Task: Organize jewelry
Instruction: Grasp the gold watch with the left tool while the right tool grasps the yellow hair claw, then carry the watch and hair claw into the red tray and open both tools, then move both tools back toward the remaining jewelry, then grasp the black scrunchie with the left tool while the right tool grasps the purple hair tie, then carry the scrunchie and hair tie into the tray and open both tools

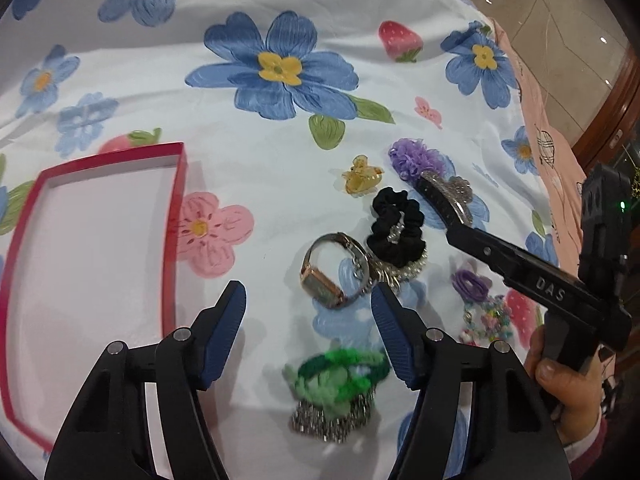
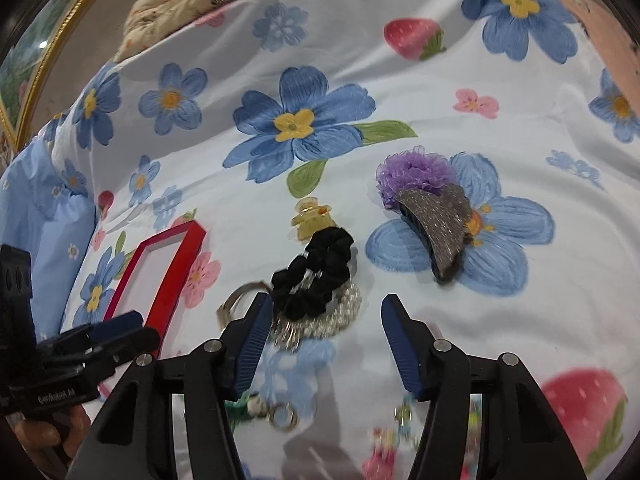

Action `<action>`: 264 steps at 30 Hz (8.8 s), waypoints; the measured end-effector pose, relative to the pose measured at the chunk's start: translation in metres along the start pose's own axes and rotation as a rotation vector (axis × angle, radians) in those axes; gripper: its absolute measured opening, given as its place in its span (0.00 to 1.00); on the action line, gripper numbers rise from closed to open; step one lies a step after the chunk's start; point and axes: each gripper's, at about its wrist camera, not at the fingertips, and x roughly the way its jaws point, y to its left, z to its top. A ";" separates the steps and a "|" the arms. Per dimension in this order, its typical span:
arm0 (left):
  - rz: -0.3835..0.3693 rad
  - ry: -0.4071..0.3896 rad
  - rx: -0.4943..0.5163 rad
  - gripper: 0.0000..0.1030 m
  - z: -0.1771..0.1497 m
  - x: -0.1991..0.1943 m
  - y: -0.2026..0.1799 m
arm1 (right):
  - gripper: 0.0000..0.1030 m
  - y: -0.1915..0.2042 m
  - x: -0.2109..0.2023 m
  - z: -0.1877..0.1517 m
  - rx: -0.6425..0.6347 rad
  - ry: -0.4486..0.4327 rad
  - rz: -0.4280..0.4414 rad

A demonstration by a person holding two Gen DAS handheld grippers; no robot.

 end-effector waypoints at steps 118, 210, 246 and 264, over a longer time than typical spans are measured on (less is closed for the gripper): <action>0.236 -0.017 -0.338 0.39 0.022 -0.032 0.252 | 0.51 0.250 0.160 -0.017 -0.541 0.292 0.192; -0.222 -0.053 -0.006 0.08 0.013 -0.019 0.001 | 0.08 -0.004 -0.032 -0.031 -0.064 0.038 -0.018; -0.081 -0.227 -0.376 0.08 -0.072 -0.117 0.193 | 0.08 0.210 0.043 -0.050 -0.352 0.162 0.222; -0.024 -0.148 -0.462 0.08 -0.073 -0.068 0.248 | 0.09 0.243 0.121 -0.056 -0.437 0.268 0.161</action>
